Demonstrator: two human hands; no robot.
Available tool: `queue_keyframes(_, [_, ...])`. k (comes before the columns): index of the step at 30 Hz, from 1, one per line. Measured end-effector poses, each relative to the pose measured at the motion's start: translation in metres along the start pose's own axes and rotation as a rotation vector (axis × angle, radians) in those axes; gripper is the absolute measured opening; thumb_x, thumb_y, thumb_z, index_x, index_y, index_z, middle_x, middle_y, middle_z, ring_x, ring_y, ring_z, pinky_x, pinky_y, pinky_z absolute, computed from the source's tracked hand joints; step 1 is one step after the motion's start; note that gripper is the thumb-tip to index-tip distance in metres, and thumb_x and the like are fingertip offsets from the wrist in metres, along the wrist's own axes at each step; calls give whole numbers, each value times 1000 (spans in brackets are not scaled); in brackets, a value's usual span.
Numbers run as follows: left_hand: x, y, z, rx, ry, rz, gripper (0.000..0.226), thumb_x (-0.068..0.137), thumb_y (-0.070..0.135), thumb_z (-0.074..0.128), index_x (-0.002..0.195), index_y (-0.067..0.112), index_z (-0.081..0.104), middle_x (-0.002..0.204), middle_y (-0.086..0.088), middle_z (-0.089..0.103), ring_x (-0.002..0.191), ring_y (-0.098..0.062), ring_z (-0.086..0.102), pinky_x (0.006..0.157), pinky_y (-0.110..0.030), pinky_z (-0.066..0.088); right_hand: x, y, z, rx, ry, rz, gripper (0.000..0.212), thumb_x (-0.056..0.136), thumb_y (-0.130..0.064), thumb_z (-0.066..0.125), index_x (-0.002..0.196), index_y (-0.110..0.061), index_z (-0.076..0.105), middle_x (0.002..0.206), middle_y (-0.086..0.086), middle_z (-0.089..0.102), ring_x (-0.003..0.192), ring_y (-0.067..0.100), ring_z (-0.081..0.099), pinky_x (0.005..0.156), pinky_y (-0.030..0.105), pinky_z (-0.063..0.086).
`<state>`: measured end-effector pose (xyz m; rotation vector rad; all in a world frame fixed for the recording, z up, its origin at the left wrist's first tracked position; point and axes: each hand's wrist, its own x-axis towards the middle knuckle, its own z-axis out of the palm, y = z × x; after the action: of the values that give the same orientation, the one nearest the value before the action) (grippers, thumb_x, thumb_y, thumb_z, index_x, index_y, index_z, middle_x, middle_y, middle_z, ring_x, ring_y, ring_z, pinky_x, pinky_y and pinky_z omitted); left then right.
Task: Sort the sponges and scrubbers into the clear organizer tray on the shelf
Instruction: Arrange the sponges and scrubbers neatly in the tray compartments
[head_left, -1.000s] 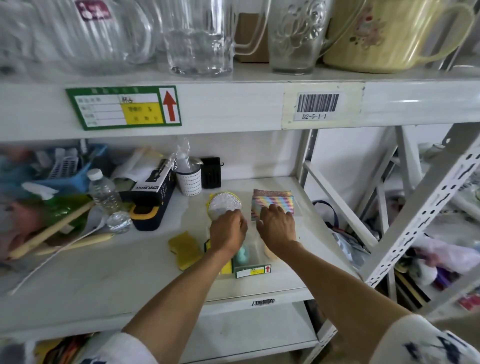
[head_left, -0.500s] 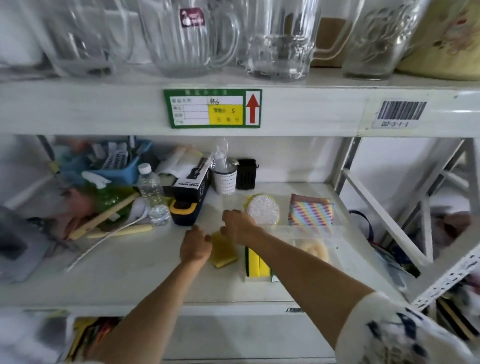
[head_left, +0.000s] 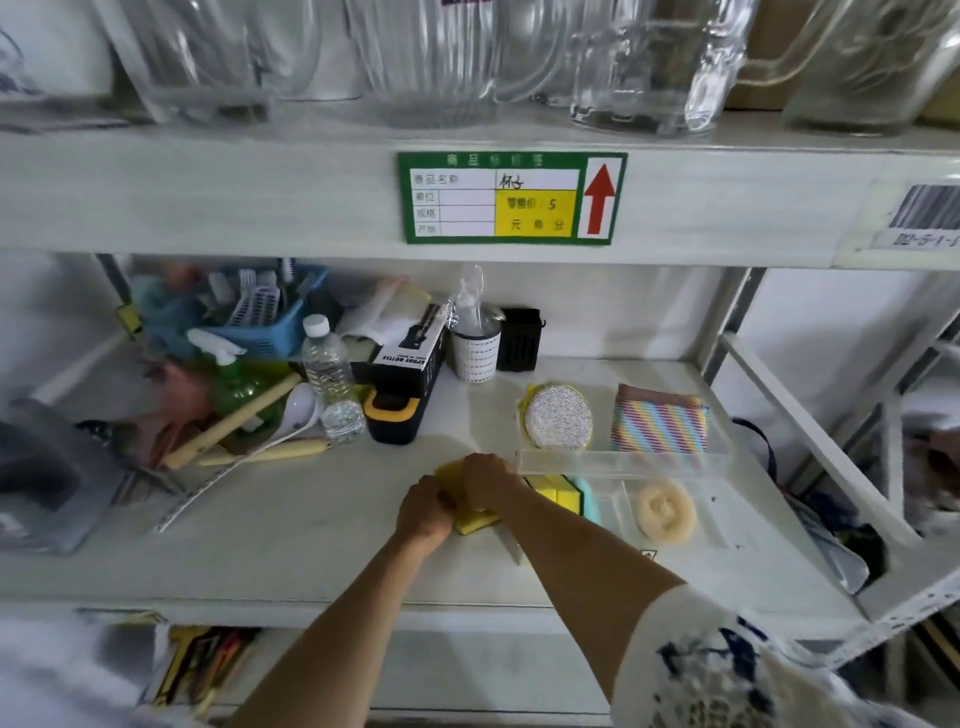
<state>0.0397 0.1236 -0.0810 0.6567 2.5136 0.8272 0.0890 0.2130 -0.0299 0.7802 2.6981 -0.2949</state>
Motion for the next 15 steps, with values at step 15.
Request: queue_keyframes(15, [-12, 29, -24, -413, 343, 136, 27, 84, 3, 54, 111, 7, 54, 106, -14, 68, 95, -31, 63, 73, -33, 45, -17, -3, -30, 563, 410, 230, 34, 98, -29, 42, 123, -6, 48, 122, 15, 53, 108, 34, 59, 87, 41, 49])
